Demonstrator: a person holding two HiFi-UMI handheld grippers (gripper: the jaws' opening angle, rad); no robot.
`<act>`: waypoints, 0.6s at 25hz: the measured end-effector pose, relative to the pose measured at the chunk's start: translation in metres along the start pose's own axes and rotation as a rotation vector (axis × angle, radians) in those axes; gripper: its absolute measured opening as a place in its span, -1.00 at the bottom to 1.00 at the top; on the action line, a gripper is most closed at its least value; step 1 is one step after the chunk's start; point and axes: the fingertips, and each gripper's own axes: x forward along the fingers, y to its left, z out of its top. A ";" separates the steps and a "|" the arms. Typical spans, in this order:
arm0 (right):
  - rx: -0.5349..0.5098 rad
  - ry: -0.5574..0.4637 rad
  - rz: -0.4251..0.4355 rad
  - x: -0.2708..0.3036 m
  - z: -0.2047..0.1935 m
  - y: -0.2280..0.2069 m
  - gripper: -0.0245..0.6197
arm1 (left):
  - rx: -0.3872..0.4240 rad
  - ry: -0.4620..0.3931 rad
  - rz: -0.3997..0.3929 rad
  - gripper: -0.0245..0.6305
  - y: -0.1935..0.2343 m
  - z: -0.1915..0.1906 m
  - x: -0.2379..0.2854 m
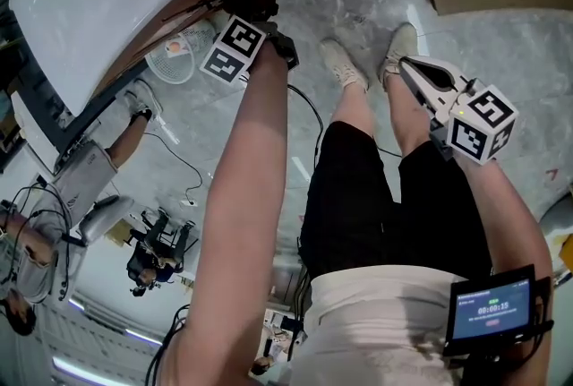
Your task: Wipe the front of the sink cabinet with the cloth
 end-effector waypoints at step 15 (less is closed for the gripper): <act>0.041 -0.050 -0.023 -0.005 0.007 -0.006 -0.89 | 0.201 0.073 -0.226 -0.41 -0.109 -0.019 0.017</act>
